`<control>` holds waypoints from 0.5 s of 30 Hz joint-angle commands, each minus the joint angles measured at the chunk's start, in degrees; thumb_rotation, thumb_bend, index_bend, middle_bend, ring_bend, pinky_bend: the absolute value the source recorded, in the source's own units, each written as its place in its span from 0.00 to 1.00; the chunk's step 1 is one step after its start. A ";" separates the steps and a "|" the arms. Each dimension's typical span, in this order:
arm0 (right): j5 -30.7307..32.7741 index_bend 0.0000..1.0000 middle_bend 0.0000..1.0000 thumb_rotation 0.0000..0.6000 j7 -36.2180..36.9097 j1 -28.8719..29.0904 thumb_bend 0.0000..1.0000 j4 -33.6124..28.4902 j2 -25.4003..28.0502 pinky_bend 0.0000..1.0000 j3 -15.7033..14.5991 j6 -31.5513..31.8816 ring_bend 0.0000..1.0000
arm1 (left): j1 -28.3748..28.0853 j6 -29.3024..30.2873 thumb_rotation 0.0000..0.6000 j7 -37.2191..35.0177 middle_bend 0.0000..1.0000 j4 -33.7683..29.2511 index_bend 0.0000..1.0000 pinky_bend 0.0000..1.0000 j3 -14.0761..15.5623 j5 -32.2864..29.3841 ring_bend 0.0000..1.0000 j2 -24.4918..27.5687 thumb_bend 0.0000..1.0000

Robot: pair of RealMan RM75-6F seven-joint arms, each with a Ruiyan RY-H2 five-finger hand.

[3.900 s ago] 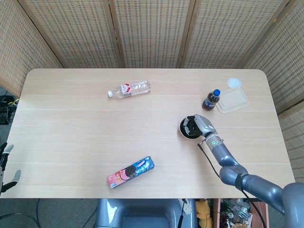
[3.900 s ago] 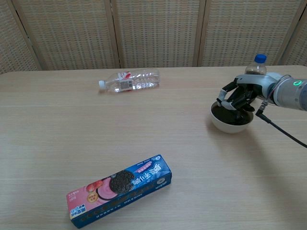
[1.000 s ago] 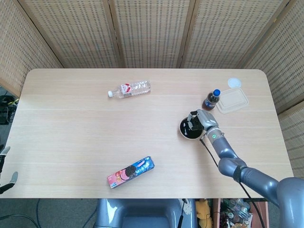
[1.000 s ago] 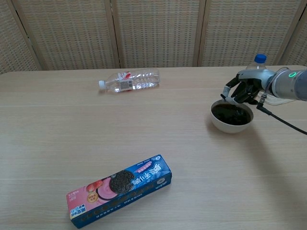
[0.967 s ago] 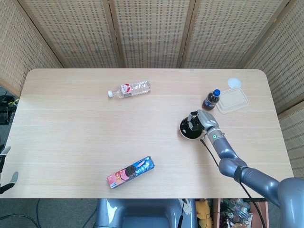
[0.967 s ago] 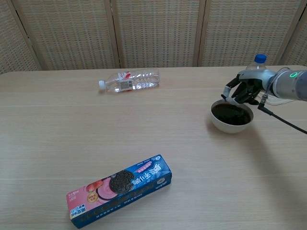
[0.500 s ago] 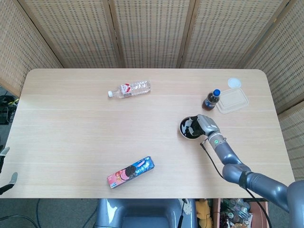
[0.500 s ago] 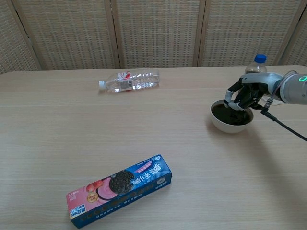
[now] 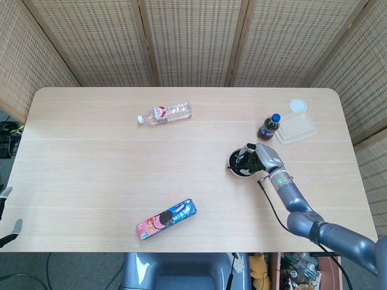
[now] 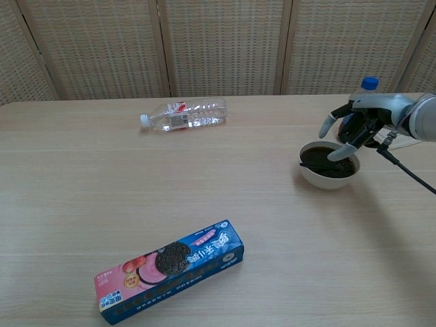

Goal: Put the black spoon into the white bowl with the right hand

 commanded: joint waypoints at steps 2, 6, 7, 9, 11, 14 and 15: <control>-0.20 0.40 0.90 1.00 0.50 -0.37 0.00 -0.50 0.24 0.87 0.24 0.37 0.89 | -0.01 0.06 1.00 0.05 0.00 -0.08 0.00 0.00 -0.02 0.04 0.00 0.06 0.40; -1.44 0.40 0.88 1.00 2.73 -1.74 0.00 -2.91 1.36 0.87 1.61 2.46 0.89 | 0.12 0.41 1.00 0.10 0.00 -0.32 0.00 0.00 -0.12 0.04 0.00 0.28 0.40; -2.04 0.40 0.88 1.00 3.28 -2.19 0.00 -3.80 1.85 0.87 1.91 3.15 0.89 | 0.16 0.48 1.00 0.12 0.00 -0.33 0.00 0.00 -0.14 0.01 0.00 0.32 0.40; -4.42 0.40 0.84 1.00 5.05 -3.95 0.00 -7.17 3.59 0.87 2.85 6.19 0.89 | 0.24 0.59 1.00 0.15 0.00 -0.40 0.00 0.00 -0.26 -0.17 0.00 0.39 0.40; -6.32 0.40 0.78 1.00 6.78 -5.63 0.00 -9.84 4.86 0.87 3.34 8.64 0.84 | 0.30 0.87 1.00 0.16 0.00 -0.35 0.00 0.00 -0.36 -0.15 0.00 0.28 0.40; -9.16 0.41 0.68 1.00 8.86 -8.50 0.00 -13.51 6.44 0.83 3.76 13.51 0.75 | 0.36 1.40 1.00 0.35 0.00 -0.13 0.00 0.00 -0.60 -0.08 0.00 0.02 0.40; -9.93 0.42 0.65 1.00 9.29 -9.36 0.01 -14.51 6.90 0.80 3.81 15.01 0.71 | 0.35 1.60 1.00 0.40 0.00 -0.08 0.00 0.00 -0.72 -0.06 0.00 -0.06 0.40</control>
